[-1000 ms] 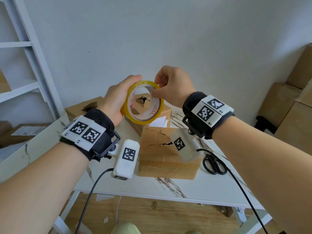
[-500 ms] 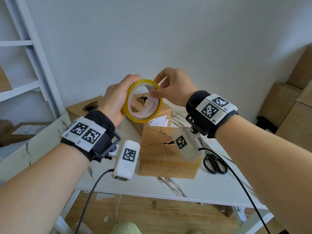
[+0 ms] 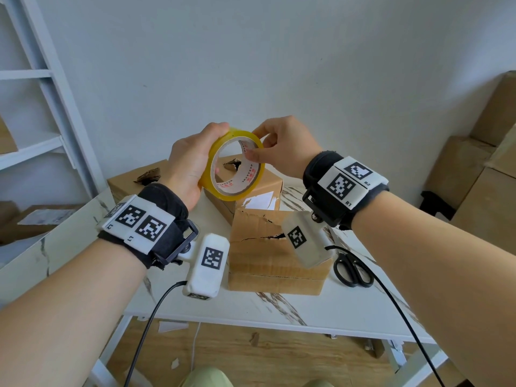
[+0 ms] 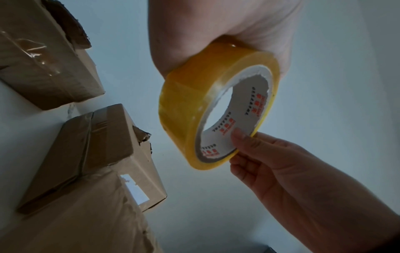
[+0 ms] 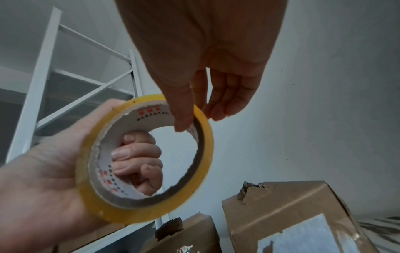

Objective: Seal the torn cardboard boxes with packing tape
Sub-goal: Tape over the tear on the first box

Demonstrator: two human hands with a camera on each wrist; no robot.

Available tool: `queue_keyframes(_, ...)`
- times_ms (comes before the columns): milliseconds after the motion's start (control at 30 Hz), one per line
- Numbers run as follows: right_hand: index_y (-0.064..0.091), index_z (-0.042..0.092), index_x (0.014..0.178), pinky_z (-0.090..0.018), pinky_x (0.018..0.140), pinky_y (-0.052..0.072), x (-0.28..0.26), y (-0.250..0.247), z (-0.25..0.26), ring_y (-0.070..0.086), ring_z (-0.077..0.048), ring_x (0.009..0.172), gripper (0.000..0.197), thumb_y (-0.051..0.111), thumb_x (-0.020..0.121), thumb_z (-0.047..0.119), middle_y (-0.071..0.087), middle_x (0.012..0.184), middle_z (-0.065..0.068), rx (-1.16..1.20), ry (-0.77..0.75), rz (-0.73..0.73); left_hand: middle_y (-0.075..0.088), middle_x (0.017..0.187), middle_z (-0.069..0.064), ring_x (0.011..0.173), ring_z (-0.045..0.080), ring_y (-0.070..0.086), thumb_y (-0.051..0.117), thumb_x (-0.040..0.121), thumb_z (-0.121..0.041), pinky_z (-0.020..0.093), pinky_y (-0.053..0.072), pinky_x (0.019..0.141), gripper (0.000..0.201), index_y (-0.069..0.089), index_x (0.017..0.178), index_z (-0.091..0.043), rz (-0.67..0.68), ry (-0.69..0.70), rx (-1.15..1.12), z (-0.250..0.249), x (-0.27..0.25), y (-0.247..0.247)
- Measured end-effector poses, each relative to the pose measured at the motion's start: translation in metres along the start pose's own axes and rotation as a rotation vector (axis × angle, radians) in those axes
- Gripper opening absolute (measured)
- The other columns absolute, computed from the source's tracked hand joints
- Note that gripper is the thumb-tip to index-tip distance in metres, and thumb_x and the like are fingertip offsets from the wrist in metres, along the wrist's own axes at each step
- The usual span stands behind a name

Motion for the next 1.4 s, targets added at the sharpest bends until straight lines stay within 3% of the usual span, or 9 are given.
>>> queue_keyframes(100, 0.064, 0.017, 0.105, -0.018, 0.056, 0.035, 0.000, -0.001, 0.001, 0.044, -0.003, 0.059, 0.027, 0.071, 0.082, 0.028, 0.050, 0.068, 0.009, -0.001, -0.002, 0.004, 0.045, 0.042, -0.008, 0.051, 0.014, 0.043, 0.065, 0.066, -0.053, 0.029, 0.041, 0.060, 0.030, 0.057, 0.056, -0.025, 0.014, -0.020, -0.019, -0.001, 0.000, -0.001)
queue_keyframes(367, 0.056, 0.020, 0.114, -0.020, 0.059, 0.037, -0.001, -0.004, 0.001, 0.047, -0.006, 0.066, 0.035, 0.069, 0.083, 0.029, 0.050, 0.074, 0.007, -0.005, -0.006, 0.073, 0.040, 0.039, -0.008, 0.039, 0.009, 0.039, 0.064, 0.071, -0.049, 0.027, 0.038, 0.058, 0.039, 0.053, 0.040, -0.027, 0.065, -0.043, -0.084, 0.002, 0.004, -0.003)
queue_keyframes(567, 0.059, 0.019, 0.112, -0.019, 0.056, 0.034, -0.002, -0.002, 0.002, 0.044, -0.005, 0.061, 0.028, 0.066, 0.085, 0.027, 0.048, 0.070, 0.007, -0.012, -0.017, 0.057, 0.044, 0.039, -0.008, 0.041, 0.010, 0.042, 0.066, 0.066, -0.050, 0.028, 0.040, 0.057, 0.031, 0.056, 0.048, -0.027, 0.031, -0.031, -0.053, 0.002, 0.002, 0.000)
queue_keyframes(700, 0.059, 0.018, 0.117, -0.016, 0.057, 0.036, -0.002, -0.001, 0.002, 0.051, -0.011, 0.075, 0.037, 0.068, 0.084, 0.032, 0.055, 0.084, 0.004, -0.083, 0.000, 0.104, 0.041, 0.040, -0.008, 0.037, 0.007, 0.040, 0.064, 0.080, -0.045, 0.027, 0.037, 0.057, 0.041, 0.055, 0.045, -0.027, 0.000, -0.045, -0.144, -0.001, 0.002, -0.001)
queue_keyframes(800, 0.065, 0.016, 0.108, -0.016, 0.053, 0.033, -0.004, 0.001, -0.001, 0.047, -0.008, 0.067, 0.030, 0.071, 0.082, 0.029, 0.052, 0.074, 0.008, -0.095, 0.006, 0.055, 0.042, 0.044, -0.008, 0.042, 0.008, 0.043, 0.063, 0.083, -0.043, 0.027, 0.040, 0.059, 0.037, 0.055, 0.051, -0.026, -0.032, -0.021, -0.114, -0.005, 0.001, 0.000)
queue_keyframes(900, 0.068, 0.016, 0.100, -0.017, 0.052, 0.034, -0.003, 0.002, -0.002, 0.045, -0.005, 0.061, 0.024, 0.074, 0.079, 0.026, 0.051, 0.067, 0.009, -0.033, 0.043, -0.004, 0.043, 0.047, -0.007, 0.047, 0.010, 0.043, 0.062, 0.084, -0.043, 0.027, 0.041, 0.058, 0.036, 0.056, 0.053, -0.026, -0.039, -0.008, -0.099, -0.007, 0.000, 0.001)
queue_keyframes(1200, 0.058, 0.021, 0.098, -0.018, 0.054, 0.036, 0.000, -0.002, 0.003, 0.048, -0.004, 0.062, 0.019, 0.070, 0.083, 0.021, 0.054, 0.070, 0.007, 0.092, 0.124, 0.098, 0.044, 0.045, -0.009, 0.052, 0.010, 0.043, 0.060, 0.085, -0.045, 0.027, 0.041, 0.062, 0.033, 0.055, 0.059, -0.026, -0.027, -0.012, -0.105, -0.008, -0.002, -0.001)
queue_keyframes(1333, 0.058, 0.018, 0.105, -0.021, 0.062, 0.042, 0.000, -0.004, 0.002, 0.052, -0.007, 0.064, 0.028, 0.071, 0.081, 0.013, 0.055, 0.070, 0.004, 0.217, 0.166, 0.089, 0.043, 0.044, -0.009, 0.048, 0.009, 0.042, 0.060, 0.085, -0.045, 0.027, 0.040, 0.061, 0.033, 0.056, 0.058, -0.026, 0.003, -0.019, -0.151, -0.008, -0.001, -0.001)
queue_keyframes(1400, 0.058, 0.017, 0.109, -0.020, 0.059, 0.040, 0.000, -0.003, 0.003, 0.051, -0.007, 0.061, 0.031, 0.070, 0.081, 0.011, 0.054, 0.067, 0.005, 0.233, 0.168, 0.062, 0.043, 0.044, -0.009, 0.046, 0.008, 0.043, 0.059, 0.085, -0.045, 0.027, 0.040, 0.061, 0.033, 0.056, 0.059, -0.025, 0.004, -0.008, -0.130, -0.007, -0.002, 0.000)
Point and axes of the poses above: each hand's wrist, its own x-axis towards the middle knuckle, its own y-axis out of the palm, z = x × y, the point moved 1 cm from there along x, towards the middle knuckle
